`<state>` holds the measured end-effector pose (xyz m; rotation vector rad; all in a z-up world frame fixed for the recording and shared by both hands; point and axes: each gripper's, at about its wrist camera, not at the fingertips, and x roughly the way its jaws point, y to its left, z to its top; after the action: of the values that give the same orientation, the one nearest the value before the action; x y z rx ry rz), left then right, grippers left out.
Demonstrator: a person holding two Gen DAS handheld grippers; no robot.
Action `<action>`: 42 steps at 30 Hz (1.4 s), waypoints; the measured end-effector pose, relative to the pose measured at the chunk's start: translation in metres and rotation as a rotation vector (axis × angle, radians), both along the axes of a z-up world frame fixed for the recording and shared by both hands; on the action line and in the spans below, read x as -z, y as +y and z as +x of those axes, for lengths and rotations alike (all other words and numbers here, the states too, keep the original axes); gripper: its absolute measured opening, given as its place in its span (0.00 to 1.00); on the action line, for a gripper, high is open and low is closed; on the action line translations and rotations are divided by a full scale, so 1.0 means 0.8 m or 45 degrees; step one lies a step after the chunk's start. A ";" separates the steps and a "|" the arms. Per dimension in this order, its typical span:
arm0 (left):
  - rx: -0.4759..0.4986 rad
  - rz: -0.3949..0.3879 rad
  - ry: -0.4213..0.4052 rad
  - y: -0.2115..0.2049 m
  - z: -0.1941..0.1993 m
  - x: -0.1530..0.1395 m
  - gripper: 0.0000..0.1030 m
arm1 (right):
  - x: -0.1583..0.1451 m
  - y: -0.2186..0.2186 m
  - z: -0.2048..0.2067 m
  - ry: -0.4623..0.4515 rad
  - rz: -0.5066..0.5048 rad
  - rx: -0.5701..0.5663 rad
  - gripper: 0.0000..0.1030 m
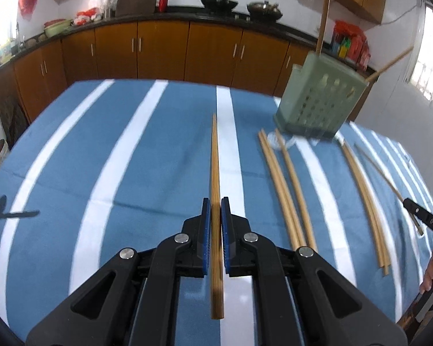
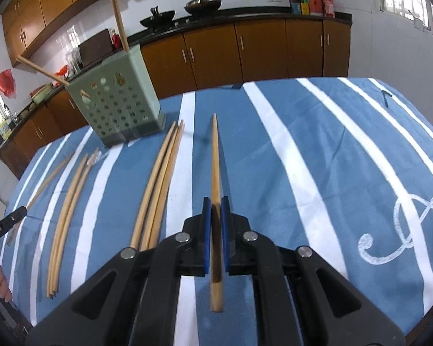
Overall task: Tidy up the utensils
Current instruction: 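Lift both chopsticks and carry them above the green holder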
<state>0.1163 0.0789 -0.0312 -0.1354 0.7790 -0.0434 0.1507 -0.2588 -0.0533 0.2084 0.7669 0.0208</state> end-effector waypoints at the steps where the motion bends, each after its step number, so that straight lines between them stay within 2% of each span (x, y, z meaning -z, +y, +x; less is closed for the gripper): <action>1: -0.002 0.000 -0.011 0.000 -0.001 -0.004 0.07 | -0.003 -0.001 -0.002 -0.010 0.001 0.004 0.08; 7: -0.017 -0.013 -0.104 0.001 -0.007 -0.035 0.07 | -0.028 -0.006 -0.009 -0.094 0.010 0.016 0.08; 15: -0.028 -0.030 -0.293 -0.001 -0.010 -0.096 0.07 | -0.089 -0.012 -0.023 -0.313 0.018 0.040 0.08; 25: 0.005 -0.021 -0.374 -0.009 -0.001 -0.126 0.07 | -0.128 -0.008 -0.026 -0.428 0.030 0.014 0.08; 31: 0.058 -0.052 -0.440 -0.020 -0.002 -0.159 0.07 | -0.186 0.003 -0.030 -0.551 0.109 -0.074 0.08; 35: 0.110 -0.083 -0.533 -0.038 -0.001 -0.194 0.07 | -0.228 0.016 -0.033 -0.660 0.159 -0.134 0.08; 42: 0.143 -0.122 -0.711 -0.073 0.021 -0.249 0.07 | -0.286 0.049 -0.016 -0.851 0.129 -0.173 0.08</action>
<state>0.1328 0.0206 0.1679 -0.1605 0.2261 -0.2162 0.1376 -0.2194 0.1758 0.2272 0.1120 0.2464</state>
